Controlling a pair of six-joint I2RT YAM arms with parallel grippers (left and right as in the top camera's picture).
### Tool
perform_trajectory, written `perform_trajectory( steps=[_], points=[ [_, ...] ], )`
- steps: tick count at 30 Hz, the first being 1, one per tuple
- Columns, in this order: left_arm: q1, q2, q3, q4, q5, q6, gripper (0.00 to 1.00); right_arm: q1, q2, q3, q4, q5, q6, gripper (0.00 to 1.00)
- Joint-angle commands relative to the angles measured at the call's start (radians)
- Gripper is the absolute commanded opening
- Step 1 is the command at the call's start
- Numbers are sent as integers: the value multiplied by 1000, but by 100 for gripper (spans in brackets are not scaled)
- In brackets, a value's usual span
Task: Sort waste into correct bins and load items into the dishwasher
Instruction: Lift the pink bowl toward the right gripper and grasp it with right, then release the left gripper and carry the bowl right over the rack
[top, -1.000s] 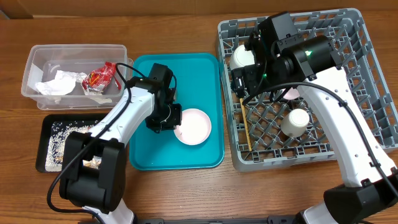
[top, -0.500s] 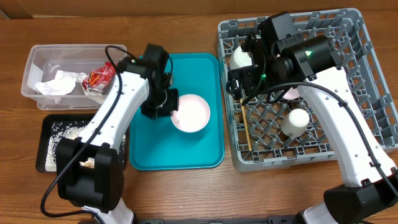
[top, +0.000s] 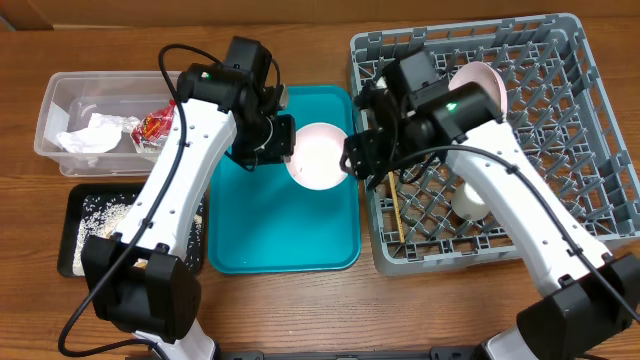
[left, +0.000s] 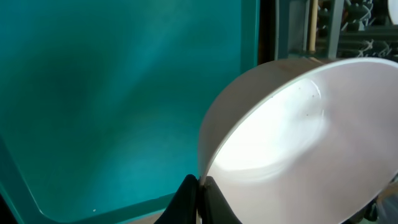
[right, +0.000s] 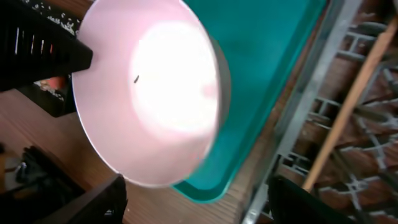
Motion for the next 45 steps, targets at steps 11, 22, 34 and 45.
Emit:
perform_trajectory(
  steps=[11,22,34,45],
  points=[
    [-7,-18,24,-3,63,24,4,22,-2,-80,157,22,5,51],
    [-8,-18,24,-14,63,27,6,22,-2,-80,202,64,23,9],
    [13,-19,92,-33,134,93,18,16,-2,-80,230,87,19,4],
    [70,-19,340,-119,125,122,44,-19,-49,-44,266,634,23,4]
  ],
)
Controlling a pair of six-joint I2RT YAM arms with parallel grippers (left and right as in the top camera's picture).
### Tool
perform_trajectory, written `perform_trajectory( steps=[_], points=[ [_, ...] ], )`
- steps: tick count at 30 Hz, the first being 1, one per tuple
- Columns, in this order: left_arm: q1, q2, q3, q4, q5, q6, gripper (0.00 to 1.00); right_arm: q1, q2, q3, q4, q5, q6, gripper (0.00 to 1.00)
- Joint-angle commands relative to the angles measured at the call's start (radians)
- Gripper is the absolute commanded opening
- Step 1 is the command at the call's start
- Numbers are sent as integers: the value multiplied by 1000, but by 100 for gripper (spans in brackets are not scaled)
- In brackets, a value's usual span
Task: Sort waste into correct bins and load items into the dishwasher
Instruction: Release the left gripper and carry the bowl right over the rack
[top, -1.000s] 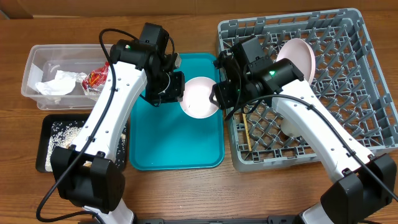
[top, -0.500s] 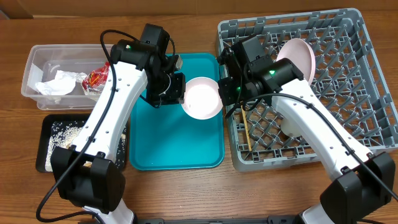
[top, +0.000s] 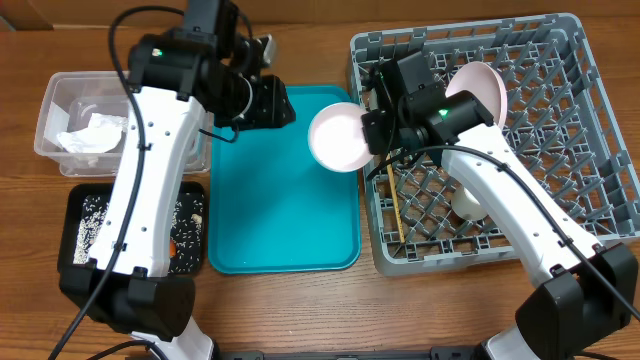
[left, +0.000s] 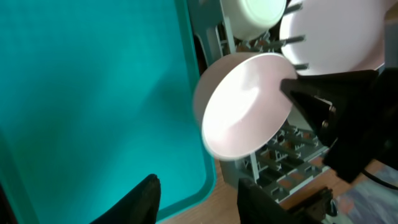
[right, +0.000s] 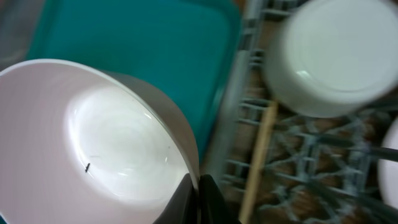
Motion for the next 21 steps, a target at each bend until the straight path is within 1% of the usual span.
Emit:
perform_trajectory(
  steps=[1,4,8,9,11,15,17,21],
  points=[
    [4,-17,23,-6,4,43,44,-4,-70,35,-6,375,-1,4],
    [4,-15,18,-8,-35,42,44,-3,-100,35,-8,574,2,4],
    [4,-15,18,-3,-42,42,44,-2,-124,35,-12,847,1,4],
    [4,-15,18,-3,-45,42,45,-2,-124,35,-26,940,-6,4],
    [4,-15,18,-3,-49,42,45,-2,-124,34,-54,1025,-15,4],
    [4,-14,17,5,-84,42,45,-2,-124,32,-108,1066,-106,4],
    [3,-13,13,19,-130,42,45,-2,-118,25,-114,1066,-148,4],
    [5,-6,13,35,-227,34,52,-2,-96,25,-121,1062,-215,4]
  ],
)
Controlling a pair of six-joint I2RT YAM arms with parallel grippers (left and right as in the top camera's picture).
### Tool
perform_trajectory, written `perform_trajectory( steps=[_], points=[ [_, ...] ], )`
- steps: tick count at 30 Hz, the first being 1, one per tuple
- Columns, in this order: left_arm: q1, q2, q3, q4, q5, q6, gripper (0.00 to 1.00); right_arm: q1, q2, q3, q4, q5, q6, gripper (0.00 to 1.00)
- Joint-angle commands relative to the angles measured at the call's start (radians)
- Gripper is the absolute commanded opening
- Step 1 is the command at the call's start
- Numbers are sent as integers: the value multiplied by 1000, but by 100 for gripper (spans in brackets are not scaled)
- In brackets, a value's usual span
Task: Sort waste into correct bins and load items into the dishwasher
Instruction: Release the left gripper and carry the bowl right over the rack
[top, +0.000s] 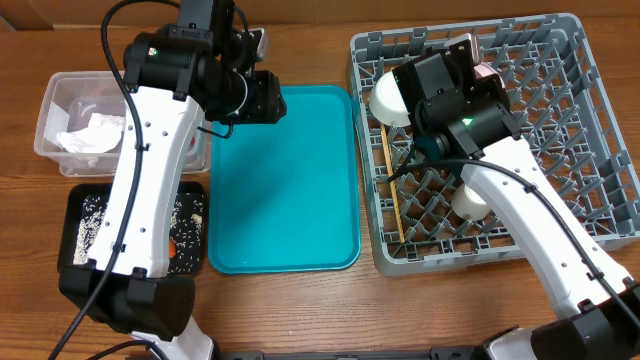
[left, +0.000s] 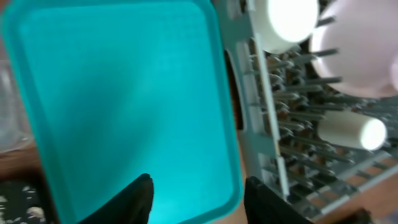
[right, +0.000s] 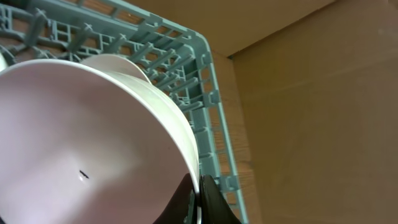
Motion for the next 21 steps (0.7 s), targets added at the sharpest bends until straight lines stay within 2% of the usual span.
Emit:
perform_trajectory(
  steps=[1,6,7,10,15,18,21],
  points=[
    [2,-2,4,19,-131,14,54,0,15,15,1,43,-103,4],
    [3,29,0,40,-206,5,56,34,43,15,2,44,-237,4],
    [3,52,-1,43,-233,-13,57,53,53,15,12,47,-331,4],
    [3,101,-2,53,-246,-16,59,86,61,15,36,49,-474,4],
    [25,224,-1,60,-256,-29,57,110,75,15,35,85,-560,4],
    [56,273,-1,67,-212,-30,51,110,88,15,72,109,-654,4],
    [98,291,-1,79,-93,3,51,109,97,15,204,165,-797,4]
  ],
)
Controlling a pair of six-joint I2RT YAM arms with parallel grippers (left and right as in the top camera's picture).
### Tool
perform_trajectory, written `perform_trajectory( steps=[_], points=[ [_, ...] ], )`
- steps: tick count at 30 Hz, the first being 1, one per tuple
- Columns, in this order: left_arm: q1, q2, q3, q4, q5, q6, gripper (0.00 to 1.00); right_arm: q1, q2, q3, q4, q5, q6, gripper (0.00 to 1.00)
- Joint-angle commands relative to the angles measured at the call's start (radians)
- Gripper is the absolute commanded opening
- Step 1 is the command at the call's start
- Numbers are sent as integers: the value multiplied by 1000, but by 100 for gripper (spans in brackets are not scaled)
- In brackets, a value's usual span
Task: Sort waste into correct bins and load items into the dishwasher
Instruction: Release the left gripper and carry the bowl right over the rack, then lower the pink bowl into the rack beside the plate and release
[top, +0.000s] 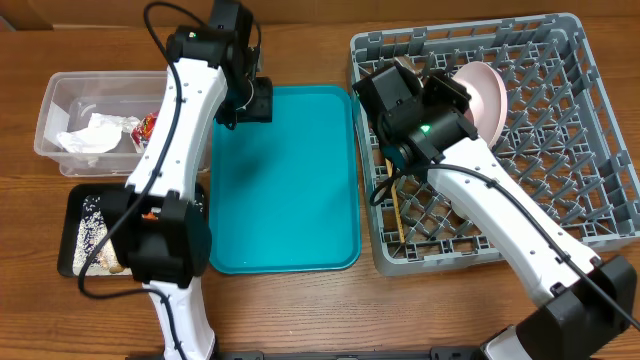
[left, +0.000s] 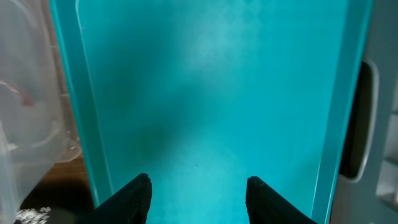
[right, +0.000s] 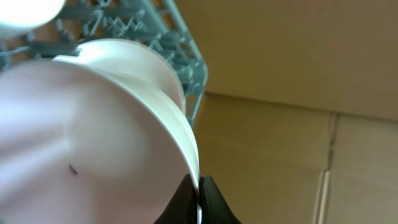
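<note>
My right gripper (right: 199, 186) is shut on the rim of a pale pink bowl (right: 93, 124) and holds it on edge over the rear left of the grey dish rack (top: 560, 150). From overhead, that gripper (top: 452, 92) is right beside a pink bowl (top: 486, 92) standing in the rack, and I cannot separate the two bowls there. My left gripper (left: 199, 190) hangs open and empty over the teal tray (left: 205, 93), at the tray's rear left in the overhead view (top: 250, 100).
A wooden chopstick (top: 395, 215) lies in the rack's left side. A clear bin (top: 95, 125) with wrappers stands at the far left, and a black tray (top: 90, 235) with rice lies in front of it. A cardboard wall (right: 298, 74) rises behind the rack.
My right gripper has carried the bowl from the rack's rear left corner further right, up to the bowl standing there. My left gripper stays open over the tray, now looking straight down.
At first my left gripper held the bowl over the tray, with my right gripper open beside it. Then my right gripper was shut on the bowl and the left was open and drawn back. The bowl then stood over the rack's corner, and now deeper in.
</note>
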Motion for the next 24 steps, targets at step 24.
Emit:
perform_trajectory(
  steps=[24],
  points=[
    [179,6,3,-39,469,163,54,2,15,-226,20,240,694,4]
  ],
)
